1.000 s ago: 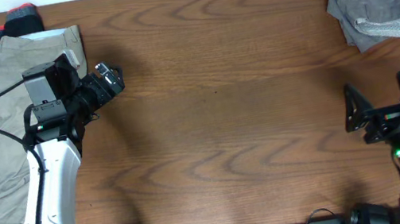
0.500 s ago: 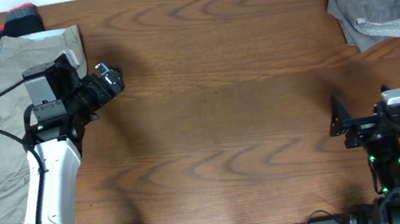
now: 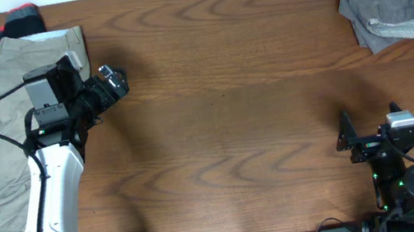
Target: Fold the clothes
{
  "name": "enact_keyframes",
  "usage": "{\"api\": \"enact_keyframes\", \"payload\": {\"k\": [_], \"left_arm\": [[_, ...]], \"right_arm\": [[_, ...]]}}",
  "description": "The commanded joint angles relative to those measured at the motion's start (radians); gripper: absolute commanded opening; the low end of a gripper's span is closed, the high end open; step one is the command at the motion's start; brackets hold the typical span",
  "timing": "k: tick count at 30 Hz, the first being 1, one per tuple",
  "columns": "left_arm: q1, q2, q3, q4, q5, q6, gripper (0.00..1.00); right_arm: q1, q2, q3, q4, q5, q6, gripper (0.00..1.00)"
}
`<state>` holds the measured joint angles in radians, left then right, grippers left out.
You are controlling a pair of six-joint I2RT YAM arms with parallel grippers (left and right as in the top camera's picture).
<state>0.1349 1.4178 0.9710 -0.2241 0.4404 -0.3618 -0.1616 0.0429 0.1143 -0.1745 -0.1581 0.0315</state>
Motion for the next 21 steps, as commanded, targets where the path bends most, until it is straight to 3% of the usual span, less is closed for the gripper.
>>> {"api": "enact_keyframes", "payload": {"k": [1, 21], "left_arm": [[0.004, 0.005, -0.004, 0.000, -0.005, 0.017, 0.98], [0.004, 0.005, -0.004, 0.000, -0.005, 0.017, 0.98]], "right_arm": [[0.012, -0.030, -0.032, 0.000, 0.037, -0.022, 0.99], [0.011, -0.038, -0.079, 0.046, 0.064, -0.059, 0.99]]}}
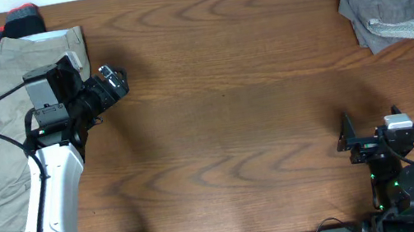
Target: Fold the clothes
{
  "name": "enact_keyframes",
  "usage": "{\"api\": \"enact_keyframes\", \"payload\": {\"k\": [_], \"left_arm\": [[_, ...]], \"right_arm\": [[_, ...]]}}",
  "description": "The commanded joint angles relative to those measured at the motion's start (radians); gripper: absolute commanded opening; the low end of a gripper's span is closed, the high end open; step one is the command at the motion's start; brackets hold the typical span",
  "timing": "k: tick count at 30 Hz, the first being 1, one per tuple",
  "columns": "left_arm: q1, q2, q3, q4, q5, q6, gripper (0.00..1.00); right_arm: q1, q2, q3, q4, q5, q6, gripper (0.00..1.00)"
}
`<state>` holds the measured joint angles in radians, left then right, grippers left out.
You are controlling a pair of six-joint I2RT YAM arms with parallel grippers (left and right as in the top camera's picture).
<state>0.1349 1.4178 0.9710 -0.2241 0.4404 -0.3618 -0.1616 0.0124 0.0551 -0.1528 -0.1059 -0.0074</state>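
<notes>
A pile of clothes lies at the table's left edge: beige trousers (2,140) on top, with black garments and a red-trimmed dark piece (16,17) under them. My left arm reaches over this pile. Its left gripper (114,79) points right, just off the trousers' right edge above bare wood, holding nothing that I can see. A folded grey garment sits at the back right corner. My right gripper (346,140) hovers low at the front right, pointing left and far from any cloth. From overhead I cannot make out how the jaws of either gripper stand.
The brown wooden table (227,88) spans the whole view. The arm bases and a black rail run along the front edge. A black cable loops over the trousers beside the left arm.
The right arm's wrist has shifted slightly toward the front edge. The left arm and all the clothes are where they were.
</notes>
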Motion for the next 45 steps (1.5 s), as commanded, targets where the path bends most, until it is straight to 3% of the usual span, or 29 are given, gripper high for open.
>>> {"api": "enact_keyframes", "payload": {"k": [1, 45], "left_arm": [[0.004, 0.005, -0.004, 0.000, -0.005, 0.017, 0.98], [0.004, 0.005, -0.004, 0.000, -0.005, 0.017, 0.98]], "right_arm": [[0.011, -0.008, -0.030, 0.047, 0.013, -0.020, 0.99], [0.010, -0.007, -0.050, 0.089, 0.012, -0.017, 0.99]]}}
